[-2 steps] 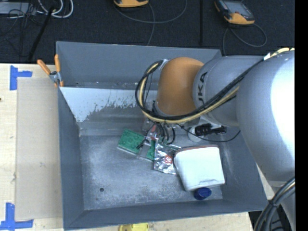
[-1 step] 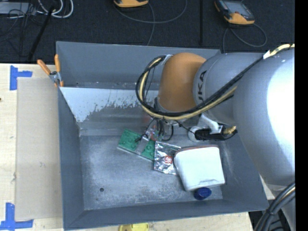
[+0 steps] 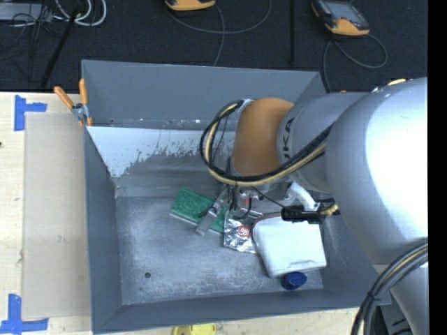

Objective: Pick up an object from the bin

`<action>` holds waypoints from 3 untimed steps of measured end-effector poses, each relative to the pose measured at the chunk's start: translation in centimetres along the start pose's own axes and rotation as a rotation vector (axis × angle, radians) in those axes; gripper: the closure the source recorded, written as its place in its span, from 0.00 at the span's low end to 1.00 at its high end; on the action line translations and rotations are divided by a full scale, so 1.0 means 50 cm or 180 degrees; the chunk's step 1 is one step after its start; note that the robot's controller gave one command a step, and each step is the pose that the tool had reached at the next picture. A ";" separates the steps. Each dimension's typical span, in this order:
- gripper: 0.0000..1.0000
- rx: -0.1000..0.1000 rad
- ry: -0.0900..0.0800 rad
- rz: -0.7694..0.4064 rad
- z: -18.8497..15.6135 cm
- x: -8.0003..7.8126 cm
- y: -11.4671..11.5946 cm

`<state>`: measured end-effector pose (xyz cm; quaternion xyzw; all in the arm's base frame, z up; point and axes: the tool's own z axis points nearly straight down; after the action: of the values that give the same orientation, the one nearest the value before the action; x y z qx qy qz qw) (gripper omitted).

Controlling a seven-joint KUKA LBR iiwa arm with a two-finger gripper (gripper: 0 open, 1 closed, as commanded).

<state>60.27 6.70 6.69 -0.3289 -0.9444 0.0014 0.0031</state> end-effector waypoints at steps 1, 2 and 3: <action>0.00 0.0003 0.0003 0.0000 0.001 0.000 0.000; 1.00 -0.0001 0.0002 0.0002 -0.001 0.000 0.001; 1.00 -0.0014 -0.0012 0.0004 -0.023 0.001 0.000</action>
Offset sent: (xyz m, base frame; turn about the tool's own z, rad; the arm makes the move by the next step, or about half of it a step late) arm 0.0000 0.0000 0.0000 0.0000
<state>60.27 6.73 7.86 -0.3295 -0.9441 0.0000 0.0006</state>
